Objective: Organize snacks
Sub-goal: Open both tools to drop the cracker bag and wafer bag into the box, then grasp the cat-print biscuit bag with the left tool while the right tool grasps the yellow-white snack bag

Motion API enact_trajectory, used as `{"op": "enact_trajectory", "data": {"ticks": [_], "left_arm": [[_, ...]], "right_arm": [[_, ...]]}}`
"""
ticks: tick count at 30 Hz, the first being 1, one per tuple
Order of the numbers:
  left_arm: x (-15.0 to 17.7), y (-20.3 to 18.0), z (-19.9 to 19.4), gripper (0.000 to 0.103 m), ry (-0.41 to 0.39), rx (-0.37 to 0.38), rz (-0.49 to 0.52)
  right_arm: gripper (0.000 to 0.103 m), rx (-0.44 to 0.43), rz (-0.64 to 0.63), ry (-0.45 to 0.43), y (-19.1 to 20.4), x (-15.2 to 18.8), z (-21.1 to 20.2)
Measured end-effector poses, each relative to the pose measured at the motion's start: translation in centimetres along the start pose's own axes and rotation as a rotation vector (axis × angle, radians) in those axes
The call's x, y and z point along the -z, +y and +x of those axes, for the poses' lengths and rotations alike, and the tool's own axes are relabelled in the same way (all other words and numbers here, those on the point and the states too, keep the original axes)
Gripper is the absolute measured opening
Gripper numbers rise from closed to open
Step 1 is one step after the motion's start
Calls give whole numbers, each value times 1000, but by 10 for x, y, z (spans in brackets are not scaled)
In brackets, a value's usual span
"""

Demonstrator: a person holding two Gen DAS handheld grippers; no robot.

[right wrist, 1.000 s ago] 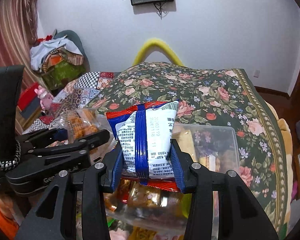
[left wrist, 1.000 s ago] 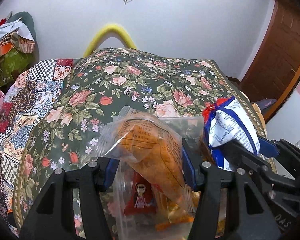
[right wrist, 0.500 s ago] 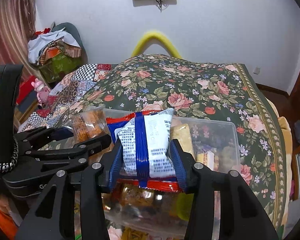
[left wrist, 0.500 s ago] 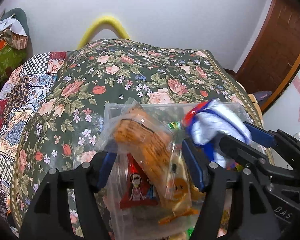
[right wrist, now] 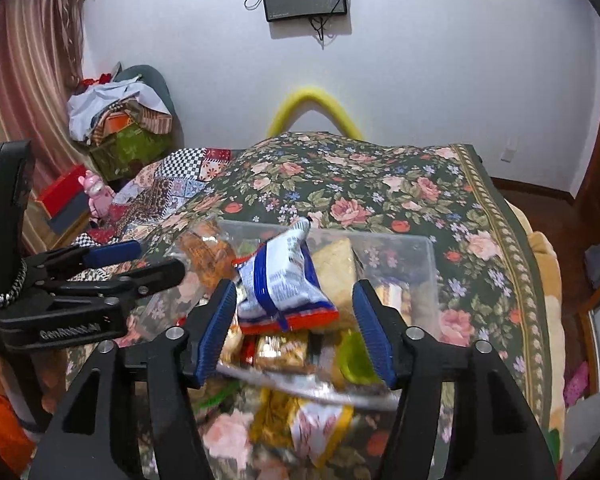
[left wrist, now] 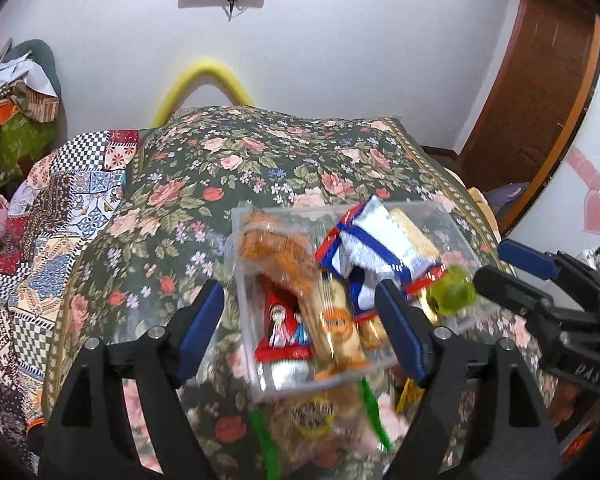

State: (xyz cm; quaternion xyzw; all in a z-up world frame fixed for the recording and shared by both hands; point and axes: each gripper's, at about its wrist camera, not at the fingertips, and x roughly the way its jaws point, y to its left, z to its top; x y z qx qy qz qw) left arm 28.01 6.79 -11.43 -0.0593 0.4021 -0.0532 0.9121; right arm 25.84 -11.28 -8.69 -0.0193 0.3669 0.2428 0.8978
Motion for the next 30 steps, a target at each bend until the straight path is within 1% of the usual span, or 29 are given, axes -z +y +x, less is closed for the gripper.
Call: {"op": "enact_trajectory", "data": {"ticks": [4,5,7,10,15,19,20,22,25,30], "left_arm": [[18,0,-8,83,21,-1,7],[24,0,-9,84,31,-2,7],[37,-2,-9,84,53,-2,12],[54,-5,-6,84,85,12,6],[79,-12,3,84,140,60,-35],[93,-18,10,86,159,71,-49],[97,-20,14,88,165,57,-42],[101,-22,21,89,175,30,-29],[103,-26,29,90,169,-23,2],[102,-23,46,91,186,-40,-11]], "right_arm": [[60,9,10,10,-6,15,-12],[61,11,13,13,-7,19,-14],[66,13,24,24,-11,27,-17],[67,19,43,42,-15,41,-20],[68,15,64,101,-17,63,-13],[68,8,78,141,-16,78,-7],[68,4,82,151,-16,81,-3],[68,-2,88,166,-16,86,0],[68,-7,94,184,-15,91,6],[68,-17,98,217,-12,91,23]]}}
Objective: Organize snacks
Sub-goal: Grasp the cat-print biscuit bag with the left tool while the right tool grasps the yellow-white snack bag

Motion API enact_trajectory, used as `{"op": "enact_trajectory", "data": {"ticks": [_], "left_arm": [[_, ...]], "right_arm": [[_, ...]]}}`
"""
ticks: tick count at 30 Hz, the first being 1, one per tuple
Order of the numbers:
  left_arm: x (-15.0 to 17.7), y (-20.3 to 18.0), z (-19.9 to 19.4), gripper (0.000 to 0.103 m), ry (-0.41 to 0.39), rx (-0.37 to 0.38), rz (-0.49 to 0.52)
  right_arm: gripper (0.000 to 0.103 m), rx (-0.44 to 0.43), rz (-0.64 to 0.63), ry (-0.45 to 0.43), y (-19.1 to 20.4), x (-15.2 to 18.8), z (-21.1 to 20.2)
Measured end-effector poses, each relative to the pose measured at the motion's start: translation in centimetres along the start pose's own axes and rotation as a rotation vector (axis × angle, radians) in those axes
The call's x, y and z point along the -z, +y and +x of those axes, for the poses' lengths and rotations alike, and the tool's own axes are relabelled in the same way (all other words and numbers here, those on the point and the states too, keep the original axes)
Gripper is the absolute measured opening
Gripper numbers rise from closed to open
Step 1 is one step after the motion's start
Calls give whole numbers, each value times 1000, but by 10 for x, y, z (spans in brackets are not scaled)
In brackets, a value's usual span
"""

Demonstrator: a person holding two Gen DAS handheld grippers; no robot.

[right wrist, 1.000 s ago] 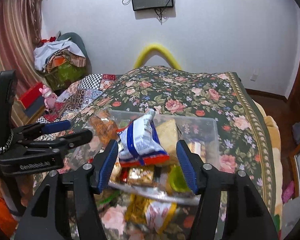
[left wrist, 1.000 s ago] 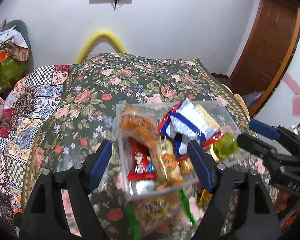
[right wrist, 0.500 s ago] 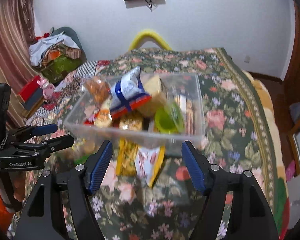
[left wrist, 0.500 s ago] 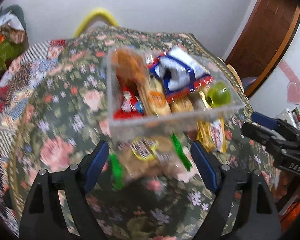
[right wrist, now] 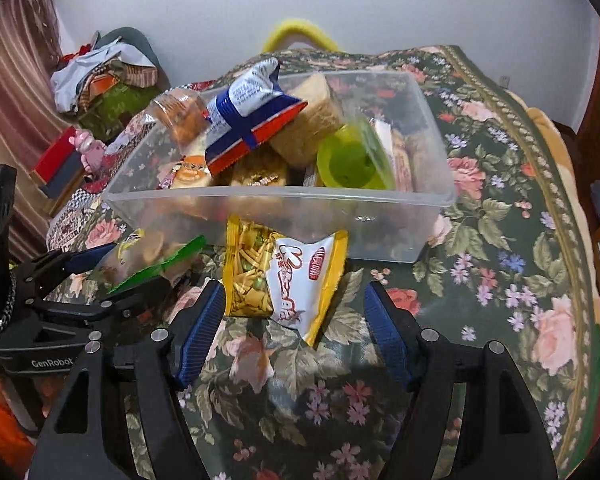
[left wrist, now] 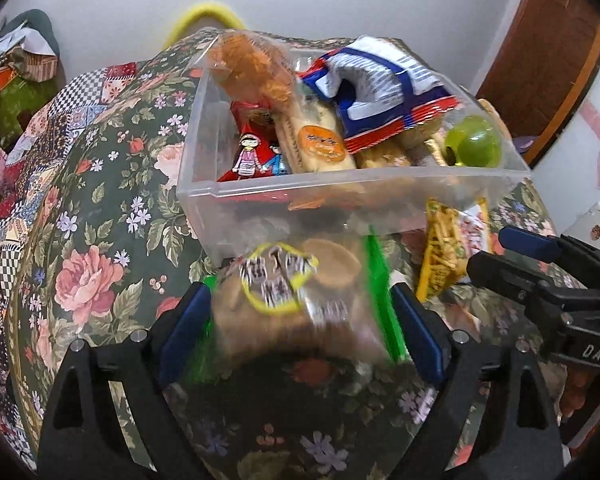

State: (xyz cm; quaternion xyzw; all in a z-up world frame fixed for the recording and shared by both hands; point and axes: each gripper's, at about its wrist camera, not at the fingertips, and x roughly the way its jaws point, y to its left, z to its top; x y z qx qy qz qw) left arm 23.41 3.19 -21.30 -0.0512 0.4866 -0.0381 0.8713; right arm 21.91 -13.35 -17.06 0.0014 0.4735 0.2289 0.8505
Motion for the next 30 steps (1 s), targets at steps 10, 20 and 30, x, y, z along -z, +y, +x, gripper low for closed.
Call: {"op": "enact_trajectory", "data": {"ticks": [10,20,30], "left_arm": [[-1,16,23,87,29,42,-70],[11,18,4,73,-8,55,-32],[11,12,-32,72,-72,53,-31]], "right_arm": [[68,-12,8,43,9,-1,23],[56,-11,-13,31,17,-1,23],[26,-53,-13,0,15,0,3]]}}
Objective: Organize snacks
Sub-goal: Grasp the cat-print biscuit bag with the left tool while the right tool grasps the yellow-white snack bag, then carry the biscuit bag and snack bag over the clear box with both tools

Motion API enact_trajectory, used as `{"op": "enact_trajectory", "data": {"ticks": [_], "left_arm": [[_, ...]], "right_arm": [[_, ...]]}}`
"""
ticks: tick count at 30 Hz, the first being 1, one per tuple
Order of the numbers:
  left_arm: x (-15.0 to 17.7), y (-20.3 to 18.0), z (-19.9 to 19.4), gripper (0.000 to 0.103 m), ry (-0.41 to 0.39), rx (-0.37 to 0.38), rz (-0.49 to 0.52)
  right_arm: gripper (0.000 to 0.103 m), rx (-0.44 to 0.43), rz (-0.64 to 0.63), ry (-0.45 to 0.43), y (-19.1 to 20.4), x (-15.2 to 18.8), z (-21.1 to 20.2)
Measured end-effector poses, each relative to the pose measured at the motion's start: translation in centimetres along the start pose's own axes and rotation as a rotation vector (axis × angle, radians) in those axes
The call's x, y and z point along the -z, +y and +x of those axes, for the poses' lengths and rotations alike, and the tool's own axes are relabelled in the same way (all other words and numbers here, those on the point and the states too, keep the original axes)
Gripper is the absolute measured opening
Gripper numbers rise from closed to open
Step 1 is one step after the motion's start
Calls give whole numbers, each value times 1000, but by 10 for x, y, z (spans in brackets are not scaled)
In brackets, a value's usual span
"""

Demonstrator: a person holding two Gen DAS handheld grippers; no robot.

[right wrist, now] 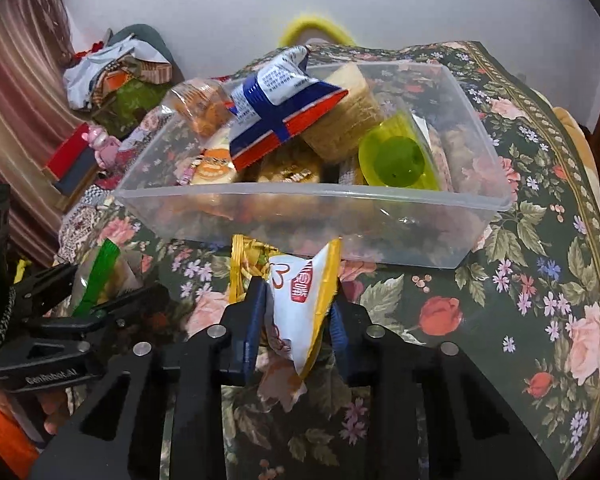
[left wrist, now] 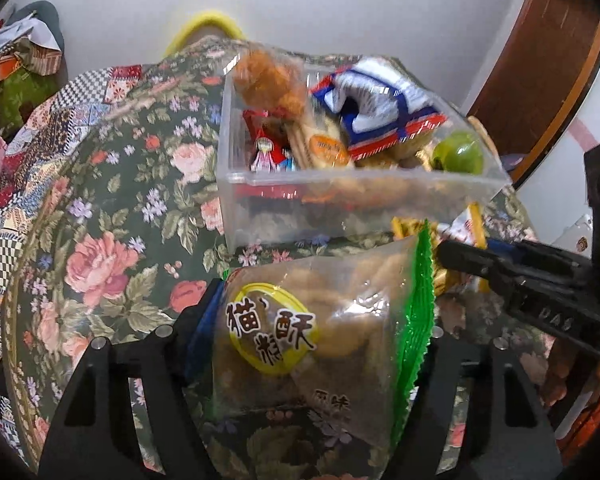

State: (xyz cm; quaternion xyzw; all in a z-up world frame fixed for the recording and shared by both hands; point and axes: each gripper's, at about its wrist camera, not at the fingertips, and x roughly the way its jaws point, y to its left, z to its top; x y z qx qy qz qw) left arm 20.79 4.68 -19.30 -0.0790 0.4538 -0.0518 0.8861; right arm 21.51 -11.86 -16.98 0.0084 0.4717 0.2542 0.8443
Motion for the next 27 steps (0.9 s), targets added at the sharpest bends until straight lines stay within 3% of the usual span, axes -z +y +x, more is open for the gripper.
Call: {"op": "enact_trajectory", "data": {"ticks": [15,27], "left_arm": [[-47,-8,-42,72,-131,1,3],[-91,-8,-20,72,-161,-35,-5]], "right_arm": [[21,-35,-24,-107,8,-15,-34],[21,-1,-8,-202,-1,-55,-36]]}}
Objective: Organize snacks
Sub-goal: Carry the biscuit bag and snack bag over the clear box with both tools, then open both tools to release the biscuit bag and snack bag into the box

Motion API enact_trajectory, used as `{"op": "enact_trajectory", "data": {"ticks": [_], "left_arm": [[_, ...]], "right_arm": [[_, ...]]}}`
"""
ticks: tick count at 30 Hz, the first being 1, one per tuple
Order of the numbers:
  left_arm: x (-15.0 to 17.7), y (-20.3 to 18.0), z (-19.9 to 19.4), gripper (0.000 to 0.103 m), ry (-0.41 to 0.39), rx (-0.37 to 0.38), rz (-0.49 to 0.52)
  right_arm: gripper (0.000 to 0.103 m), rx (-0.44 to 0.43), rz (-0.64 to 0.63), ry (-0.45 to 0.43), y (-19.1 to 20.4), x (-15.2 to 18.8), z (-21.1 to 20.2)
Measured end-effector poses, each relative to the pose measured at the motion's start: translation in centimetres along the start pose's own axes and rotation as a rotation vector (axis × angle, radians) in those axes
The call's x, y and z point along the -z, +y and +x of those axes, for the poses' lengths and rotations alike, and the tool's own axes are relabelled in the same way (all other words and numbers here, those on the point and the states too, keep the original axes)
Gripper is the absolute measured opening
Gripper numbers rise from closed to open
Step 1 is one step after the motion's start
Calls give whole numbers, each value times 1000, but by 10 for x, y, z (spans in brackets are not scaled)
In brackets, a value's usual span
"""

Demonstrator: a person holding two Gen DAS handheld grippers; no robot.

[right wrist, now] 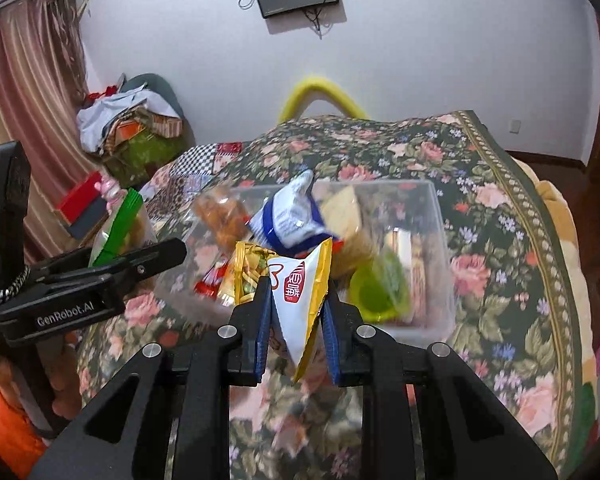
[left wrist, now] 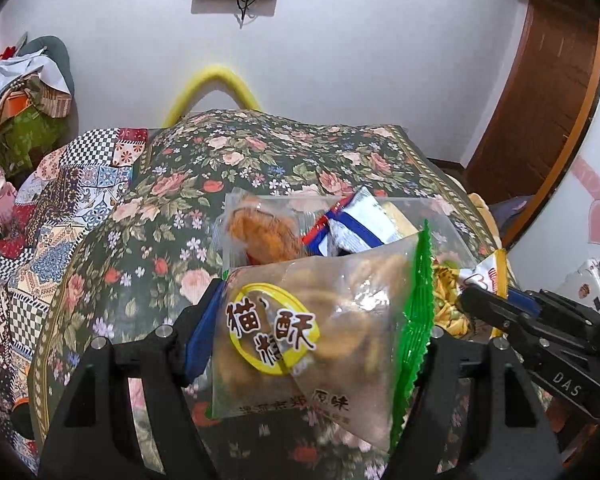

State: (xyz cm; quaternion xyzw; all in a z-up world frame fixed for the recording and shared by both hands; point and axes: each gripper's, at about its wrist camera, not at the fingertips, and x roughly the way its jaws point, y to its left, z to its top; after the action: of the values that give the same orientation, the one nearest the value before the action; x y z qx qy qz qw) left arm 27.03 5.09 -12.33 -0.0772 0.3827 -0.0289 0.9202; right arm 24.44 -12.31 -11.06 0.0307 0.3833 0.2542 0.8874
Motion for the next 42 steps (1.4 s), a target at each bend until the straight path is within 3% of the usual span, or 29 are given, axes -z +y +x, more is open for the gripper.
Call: {"op": "enact_trajectory", "data": {"ticks": [14,24,31,42], "left_arm": [[-4,-2,50,73,67,7,-9],[2,-11,47,87,83,7,26],[-4,-12,11,88,26,30,19],[-12,-35,-119,88,-246,38,68]], "right_arm": [[21,19,3,45,-7,-7,32],[25,41,19,64,-12,-5,28],[31,26,29,33,-11,-9,7],[31,16,11,-150,2,-24,-83]]}}
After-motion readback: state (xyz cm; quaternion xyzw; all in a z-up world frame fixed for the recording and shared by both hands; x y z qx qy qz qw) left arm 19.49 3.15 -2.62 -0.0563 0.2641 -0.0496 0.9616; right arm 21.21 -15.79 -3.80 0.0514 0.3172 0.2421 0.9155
